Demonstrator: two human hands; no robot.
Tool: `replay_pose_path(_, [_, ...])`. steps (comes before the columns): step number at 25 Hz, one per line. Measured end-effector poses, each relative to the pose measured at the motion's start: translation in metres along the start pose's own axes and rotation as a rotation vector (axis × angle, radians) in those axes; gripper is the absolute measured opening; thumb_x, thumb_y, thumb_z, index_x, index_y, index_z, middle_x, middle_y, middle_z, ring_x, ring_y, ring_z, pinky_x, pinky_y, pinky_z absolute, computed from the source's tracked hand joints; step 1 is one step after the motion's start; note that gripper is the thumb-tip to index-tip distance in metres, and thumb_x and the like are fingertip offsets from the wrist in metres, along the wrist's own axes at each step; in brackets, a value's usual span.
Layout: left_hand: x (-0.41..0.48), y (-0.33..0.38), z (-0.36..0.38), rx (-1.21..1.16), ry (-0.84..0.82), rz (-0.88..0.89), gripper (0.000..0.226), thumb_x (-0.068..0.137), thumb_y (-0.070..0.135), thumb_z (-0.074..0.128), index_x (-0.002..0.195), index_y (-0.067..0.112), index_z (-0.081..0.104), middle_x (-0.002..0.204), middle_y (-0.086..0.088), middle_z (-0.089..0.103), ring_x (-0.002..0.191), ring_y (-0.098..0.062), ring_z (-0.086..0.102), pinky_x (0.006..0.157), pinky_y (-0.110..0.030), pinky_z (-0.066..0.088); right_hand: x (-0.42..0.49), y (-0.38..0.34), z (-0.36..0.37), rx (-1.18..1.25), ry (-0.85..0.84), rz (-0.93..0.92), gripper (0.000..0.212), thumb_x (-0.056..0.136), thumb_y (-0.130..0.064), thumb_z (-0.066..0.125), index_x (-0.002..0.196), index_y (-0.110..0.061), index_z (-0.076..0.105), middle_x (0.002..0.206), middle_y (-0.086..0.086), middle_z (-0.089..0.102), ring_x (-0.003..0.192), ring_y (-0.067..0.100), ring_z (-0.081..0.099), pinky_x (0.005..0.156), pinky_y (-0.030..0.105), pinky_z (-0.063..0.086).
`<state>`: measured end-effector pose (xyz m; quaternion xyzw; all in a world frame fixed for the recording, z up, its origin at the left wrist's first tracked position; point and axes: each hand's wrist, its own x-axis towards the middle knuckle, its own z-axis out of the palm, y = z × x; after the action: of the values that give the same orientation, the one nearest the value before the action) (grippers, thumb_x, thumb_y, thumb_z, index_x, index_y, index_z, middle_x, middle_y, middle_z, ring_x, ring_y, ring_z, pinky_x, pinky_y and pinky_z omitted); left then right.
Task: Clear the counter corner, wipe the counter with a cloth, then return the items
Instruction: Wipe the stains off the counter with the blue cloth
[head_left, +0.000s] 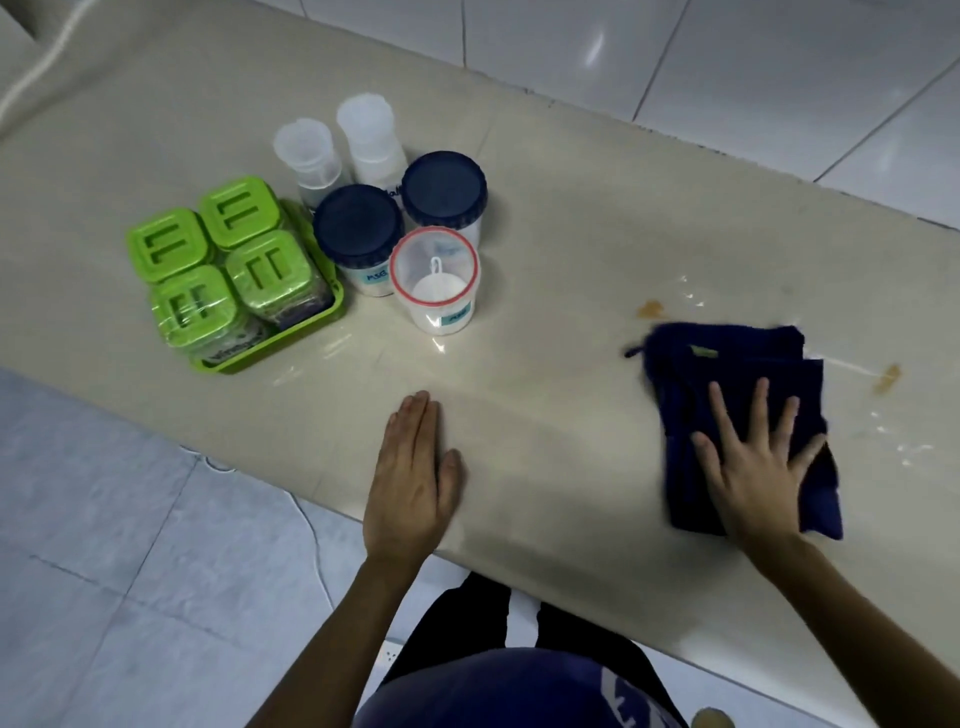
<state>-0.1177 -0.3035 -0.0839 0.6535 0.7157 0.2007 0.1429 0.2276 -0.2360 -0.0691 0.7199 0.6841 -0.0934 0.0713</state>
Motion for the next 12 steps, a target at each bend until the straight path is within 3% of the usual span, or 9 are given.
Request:
replay_pose_path(3, [-0.001,0.002,-0.002,0.007,0.005,0.02,0.056,0.091,0.022,0.044,0.142,-0.001,0.036,0.15,-0.016,0.037,0.142,-0.026,0.029,0.122,-0.04,0.015,-0.017,-0.089,0.011,-0.036,0.015,-0.294,0.057,0.094,-0.054,0.015,0.148,-0.037,0.016,0.159,0.015,0.015,0.143,0.047,0.009,0.107,0.073,0.012])
replay_pose_path(7, [-0.001,0.003,-0.004,0.04,-0.035,-0.008,0.061,0.09,0.026,0.038,0.145,0.001,0.028,0.155,-0.016,0.029,0.146,-0.024,0.021,0.123,-0.038,0.01,-0.027,-0.157,0.022,-0.123,0.043,-0.692,0.057,0.094,-0.051,0.026,0.149,-0.04,0.014,0.16,0.01,0.014,0.145,0.042,0.011,0.111,0.067,0.013])
replay_pose_path(9, [0.0,0.005,-0.004,0.073,-0.053,0.007,0.062,0.094,0.03,0.038,0.147,0.001,0.024,0.156,-0.015,0.026,0.147,-0.023,0.019,0.123,-0.039,0.011,-0.017,-0.131,0.021,-0.102,0.083,-0.735,0.054,0.096,-0.049,0.026,0.149,-0.038,0.016,0.16,0.005,0.015,0.147,0.032,0.012,0.114,0.057,0.015])
replay_pose_path(12, [0.001,0.009,-0.007,0.089,-0.062,0.025,0.065,0.096,0.032,0.044,0.149,0.003,0.021,0.158,-0.011,0.021,0.148,-0.021,0.015,0.123,-0.038,0.011,-0.016,-0.049,0.017,0.003,0.073,-0.526,0.052,0.098,-0.049,0.018,0.149,-0.038,0.015,0.161,0.001,0.012,0.148,0.025,0.012,0.117,0.049,0.015])
